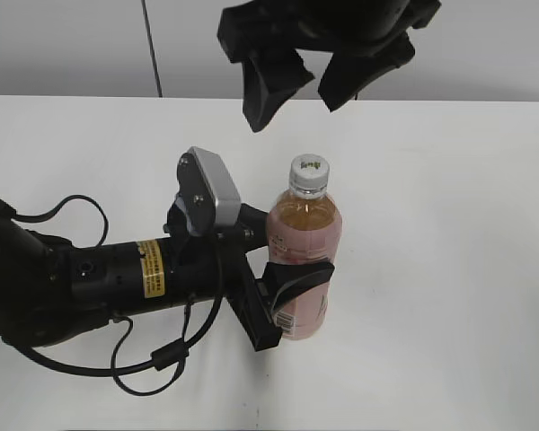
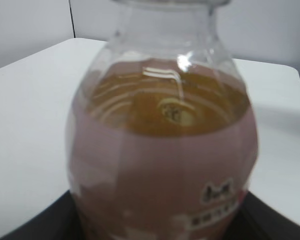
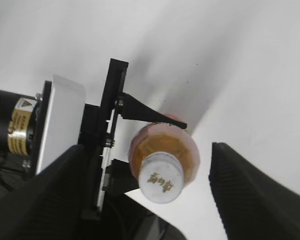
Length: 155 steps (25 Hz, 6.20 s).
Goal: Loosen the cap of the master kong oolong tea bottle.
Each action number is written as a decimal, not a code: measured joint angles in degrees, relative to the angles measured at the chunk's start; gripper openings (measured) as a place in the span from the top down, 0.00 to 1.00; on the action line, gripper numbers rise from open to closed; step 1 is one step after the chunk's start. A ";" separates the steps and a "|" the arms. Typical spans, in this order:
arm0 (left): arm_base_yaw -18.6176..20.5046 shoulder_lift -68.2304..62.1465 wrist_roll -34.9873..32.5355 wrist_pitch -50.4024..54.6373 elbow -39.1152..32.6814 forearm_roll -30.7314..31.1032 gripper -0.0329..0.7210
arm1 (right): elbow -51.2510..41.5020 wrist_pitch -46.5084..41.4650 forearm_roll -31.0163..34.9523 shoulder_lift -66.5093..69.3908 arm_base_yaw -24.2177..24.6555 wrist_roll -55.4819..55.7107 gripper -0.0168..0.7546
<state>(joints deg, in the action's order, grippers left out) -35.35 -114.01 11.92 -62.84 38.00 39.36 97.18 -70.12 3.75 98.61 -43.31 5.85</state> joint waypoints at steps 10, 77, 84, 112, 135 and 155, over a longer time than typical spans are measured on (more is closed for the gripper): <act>0.00 0.00 0.00 0.00 0.00 0.00 0.44 | -4.66 0.00 0.78 0.00 0.00 10.05 0.31; 0.00 0.00 0.22 0.07 0.00 -0.22 0.44 | -3.43 0.01 -1.55 -0.54 0.81 -46.89 0.63; 0.00 0.00 0.22 0.07 0.00 -0.22 0.44 | -6.47 0.06 -6.00 -2.56 11.91 -16.39 0.63; 0.00 0.00 0.16 -0.04 0.00 0.18 0.44 | -43.10 30.30 5.33 10.57 24.53 -9.92 0.38; 1.72 0.11 0.11 -4.07 -3.25 0.11 0.21 | -43.10 27.20 5.96 6.89 24.53 -10.87 0.22; 6.27 16.35 -0.31 8.49 -13.12 -6.00 0.25 | -43.12 24.21 5.33 -2.28 24.57 -10.89 0.22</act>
<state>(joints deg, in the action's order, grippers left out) -29.07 -97.66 11.61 -54.34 24.87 33.35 54.06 -45.91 9.07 96.33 -18.74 -5.04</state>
